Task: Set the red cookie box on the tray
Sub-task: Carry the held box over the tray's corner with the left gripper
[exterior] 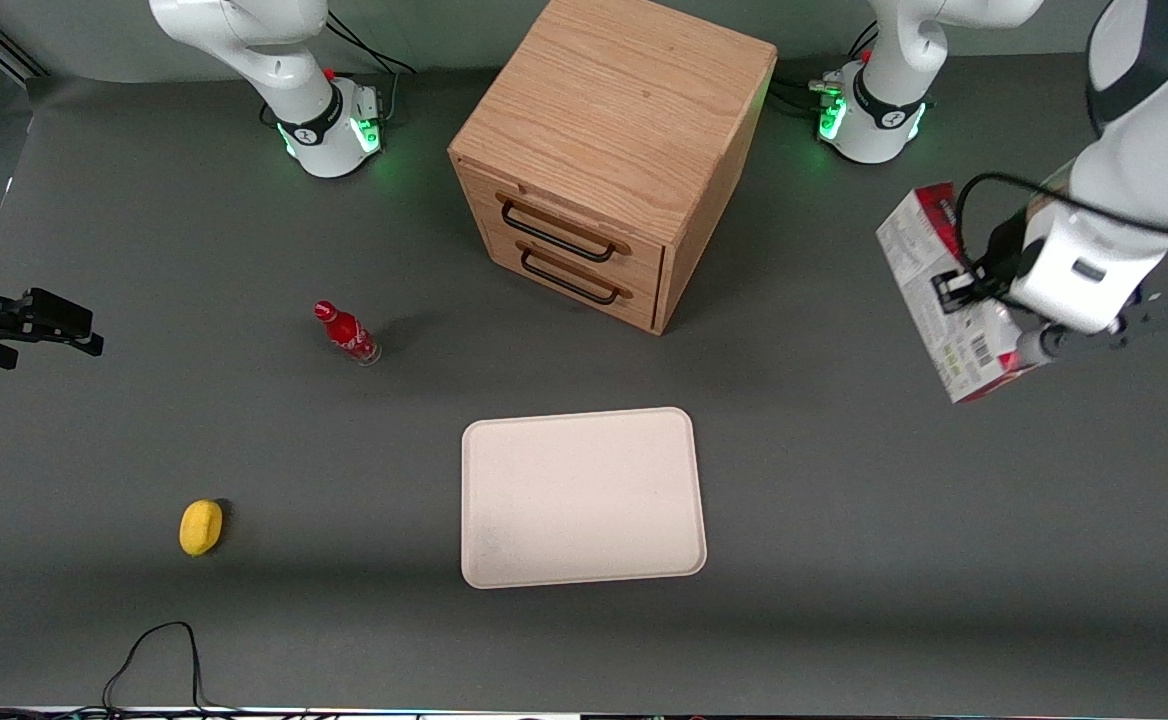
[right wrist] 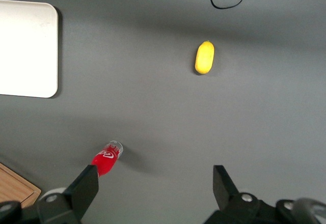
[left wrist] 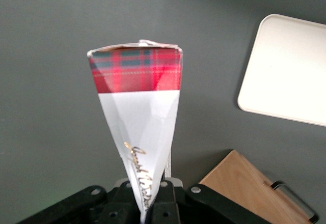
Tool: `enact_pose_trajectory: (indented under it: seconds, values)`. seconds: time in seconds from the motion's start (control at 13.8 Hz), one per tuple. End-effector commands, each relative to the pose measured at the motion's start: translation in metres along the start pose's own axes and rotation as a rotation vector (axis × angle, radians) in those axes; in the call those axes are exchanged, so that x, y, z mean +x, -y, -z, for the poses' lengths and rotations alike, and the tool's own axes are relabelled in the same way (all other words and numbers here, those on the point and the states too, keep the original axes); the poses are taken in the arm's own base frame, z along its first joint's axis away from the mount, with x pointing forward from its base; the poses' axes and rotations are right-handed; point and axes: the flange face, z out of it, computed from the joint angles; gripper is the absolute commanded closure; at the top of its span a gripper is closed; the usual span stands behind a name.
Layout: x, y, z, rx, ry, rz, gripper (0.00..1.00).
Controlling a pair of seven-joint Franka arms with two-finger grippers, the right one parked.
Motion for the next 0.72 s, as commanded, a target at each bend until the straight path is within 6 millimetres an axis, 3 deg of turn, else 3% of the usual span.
enact_pose_trajectory:
  seconds: [0.0,0.22,0.29,0.51,0.65]
  values:
    - [0.028,-0.077,-0.02,0.006,-0.001,0.024,1.0]
    - [0.055,-0.149,-0.075,-0.03,-0.013,0.031,1.0]
    - [0.056,-0.172,-0.092,-0.049,-0.039,0.008,1.0]
    - [0.07,-0.209,-0.161,-0.075,-0.076,-0.008,1.0]
    - [0.066,-0.228,-0.19,-0.065,-0.085,-0.03,1.0]
